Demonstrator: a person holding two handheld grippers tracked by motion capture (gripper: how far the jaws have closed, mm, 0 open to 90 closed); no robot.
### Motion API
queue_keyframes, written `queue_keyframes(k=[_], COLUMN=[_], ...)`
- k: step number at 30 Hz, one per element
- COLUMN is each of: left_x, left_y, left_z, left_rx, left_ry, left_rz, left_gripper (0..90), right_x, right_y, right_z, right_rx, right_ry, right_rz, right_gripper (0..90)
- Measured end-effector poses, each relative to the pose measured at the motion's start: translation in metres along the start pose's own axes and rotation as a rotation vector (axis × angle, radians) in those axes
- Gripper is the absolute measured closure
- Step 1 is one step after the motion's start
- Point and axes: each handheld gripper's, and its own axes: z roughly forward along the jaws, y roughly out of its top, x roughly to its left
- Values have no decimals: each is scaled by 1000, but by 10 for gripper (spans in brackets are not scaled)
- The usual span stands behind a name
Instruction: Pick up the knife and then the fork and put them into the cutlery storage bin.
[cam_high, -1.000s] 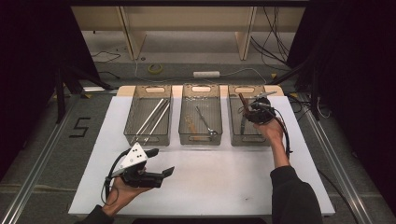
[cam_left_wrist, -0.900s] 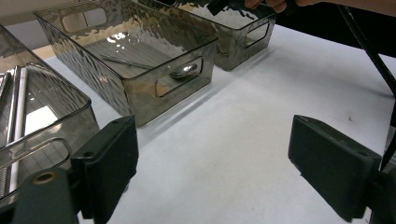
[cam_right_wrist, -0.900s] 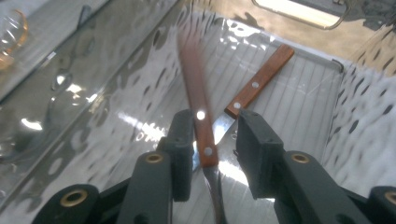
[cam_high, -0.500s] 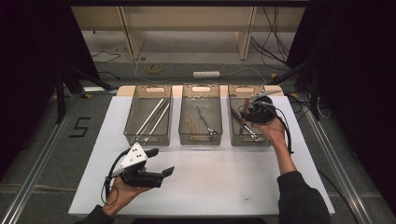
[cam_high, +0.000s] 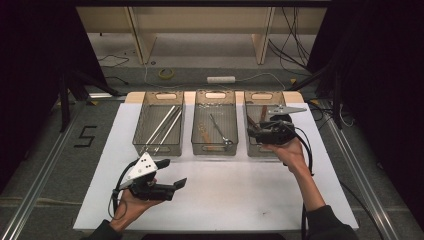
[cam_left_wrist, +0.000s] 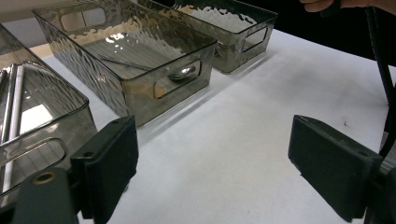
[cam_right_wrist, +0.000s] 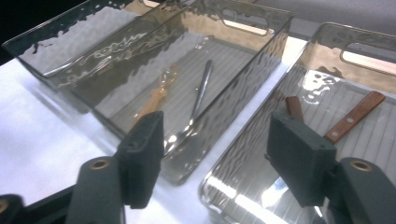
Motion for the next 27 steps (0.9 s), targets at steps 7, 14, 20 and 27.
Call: queue_keyframes(k=[7,14,20,27], left_x=[1,1,2,2], left_y=[0,0,1,0], left_z=[0,0,-1,-1], left_rx=[1,-1,-10,-8], left_ry=[0,1,2,0], left_rz=[-3,-10,-20,-20], left_gripper=[156,156,156,156], right_x=[11,20,27,35], right_y=[-12,-19,-27,-33], right_z=[-11,-18,-27,-30], right_rx=[-60,-72,-103,-117], right_ry=[31,55,90,109], right_rz=[13,1,1,-17], right_gripper=[356,340,334,316])
